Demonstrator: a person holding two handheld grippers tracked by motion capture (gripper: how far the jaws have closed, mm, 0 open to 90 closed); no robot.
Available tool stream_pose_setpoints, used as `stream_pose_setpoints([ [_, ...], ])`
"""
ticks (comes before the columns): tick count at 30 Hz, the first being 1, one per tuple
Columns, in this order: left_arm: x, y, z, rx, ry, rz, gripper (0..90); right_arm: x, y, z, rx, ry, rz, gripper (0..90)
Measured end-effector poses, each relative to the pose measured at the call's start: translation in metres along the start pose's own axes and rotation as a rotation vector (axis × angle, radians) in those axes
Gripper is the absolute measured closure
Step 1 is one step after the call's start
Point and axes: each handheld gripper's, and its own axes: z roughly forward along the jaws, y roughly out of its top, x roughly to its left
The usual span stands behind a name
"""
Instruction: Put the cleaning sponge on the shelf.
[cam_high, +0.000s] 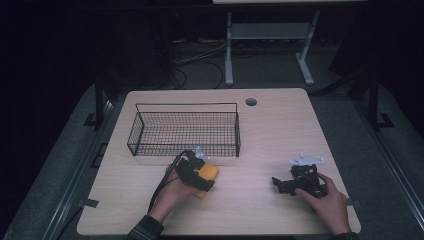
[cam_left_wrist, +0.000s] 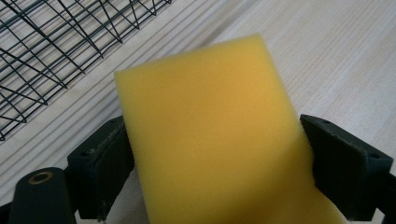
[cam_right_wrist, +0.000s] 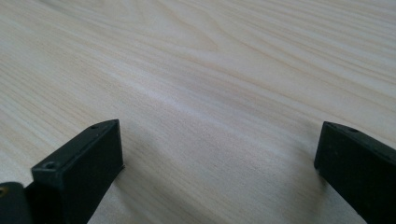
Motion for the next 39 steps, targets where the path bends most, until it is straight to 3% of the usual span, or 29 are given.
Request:
stream_pose_setpoints([
  [15, -0.002, 0.000, 0.004, 0.018, 0.013, 0.020, 15.1, 0.000, 0.000, 0.000, 0.000, 0.000, 0.000, 0.3],
  [39, 0.008, -0.003, -0.006, 0.002, -0.047, 0.036, 18.2, 0.000, 0.000, 0.000, 0.000, 0.000, -0.001, 0.3],
])
